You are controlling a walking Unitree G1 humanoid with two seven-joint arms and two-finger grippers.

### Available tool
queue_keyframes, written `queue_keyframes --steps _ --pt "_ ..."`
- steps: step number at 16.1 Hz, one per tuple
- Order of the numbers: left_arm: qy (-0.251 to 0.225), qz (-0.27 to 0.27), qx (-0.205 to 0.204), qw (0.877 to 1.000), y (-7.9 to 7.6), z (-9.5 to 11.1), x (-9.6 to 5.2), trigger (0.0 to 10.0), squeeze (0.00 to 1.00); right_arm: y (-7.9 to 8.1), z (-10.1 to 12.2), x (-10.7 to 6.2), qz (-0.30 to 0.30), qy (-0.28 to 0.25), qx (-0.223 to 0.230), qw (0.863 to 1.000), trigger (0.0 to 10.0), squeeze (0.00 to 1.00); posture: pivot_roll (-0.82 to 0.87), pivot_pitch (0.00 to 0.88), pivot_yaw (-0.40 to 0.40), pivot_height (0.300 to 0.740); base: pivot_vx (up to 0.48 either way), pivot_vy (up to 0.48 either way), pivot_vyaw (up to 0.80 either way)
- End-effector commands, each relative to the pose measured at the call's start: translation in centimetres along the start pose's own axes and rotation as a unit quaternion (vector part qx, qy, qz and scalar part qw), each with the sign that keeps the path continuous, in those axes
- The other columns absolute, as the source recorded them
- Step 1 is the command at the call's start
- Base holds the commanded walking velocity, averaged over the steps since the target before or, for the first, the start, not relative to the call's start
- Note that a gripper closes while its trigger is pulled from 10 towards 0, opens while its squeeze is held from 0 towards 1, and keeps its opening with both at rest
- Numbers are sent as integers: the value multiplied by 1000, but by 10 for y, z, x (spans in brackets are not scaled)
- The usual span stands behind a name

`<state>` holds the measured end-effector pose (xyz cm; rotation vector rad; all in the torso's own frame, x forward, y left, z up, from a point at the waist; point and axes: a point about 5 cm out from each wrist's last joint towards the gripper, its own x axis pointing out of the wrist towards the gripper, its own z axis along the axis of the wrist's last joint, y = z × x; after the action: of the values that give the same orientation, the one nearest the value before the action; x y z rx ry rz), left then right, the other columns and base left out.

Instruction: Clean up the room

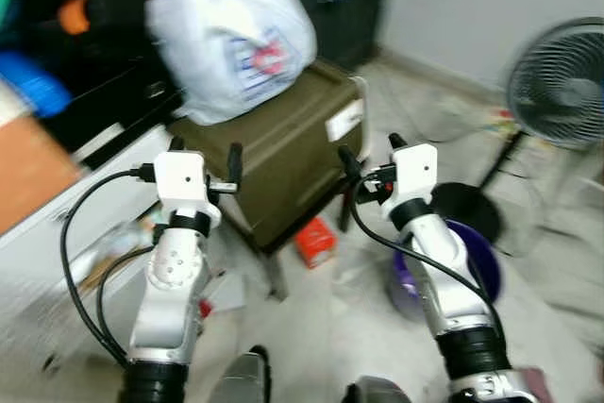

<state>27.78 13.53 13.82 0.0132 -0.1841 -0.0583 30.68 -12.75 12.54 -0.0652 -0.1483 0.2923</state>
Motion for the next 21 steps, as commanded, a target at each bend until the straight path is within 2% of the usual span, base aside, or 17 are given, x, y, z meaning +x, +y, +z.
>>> queue_keyframes --steps 1,4,8,13,19,21 --pt "2 -7 12 1000 3 0 -4 10000 0 -3 -1 -3 -3 1 -3 1000 10000 0 -8 117 -11 740 0 0 644" --pt "9 -10 22 1000 8 -3 -8 10000 0 -4 -2 -3 -4 3 -4 1000 10000 0 -7 118 -13 740 0 0 583" --pt "1 -28 14 1000 2 2 -6 10000 0 -10 -3 -7 -7 6 -14 1000 10000 0 -10 114 -14 740 0 0 538" --pt "0 -42 8 999 -1 3 -6 10000 0 -14 -4 -11 -8 11 -23 1000 10000 0 -13 105 -14 740 0 0 0" --pt "-1 -44 4 999 -2 3 -6 10000 0 -12 -4 -9 -6 10 -21 1000 10000 0 -10 106 -14 740 0 0 800" --pt "10 -72 19 997 -3 -1 -10 10000 0 -12 -4 -10 -7 10 -22 1000 10000 0 -10 110 -19 740 0 0 800"
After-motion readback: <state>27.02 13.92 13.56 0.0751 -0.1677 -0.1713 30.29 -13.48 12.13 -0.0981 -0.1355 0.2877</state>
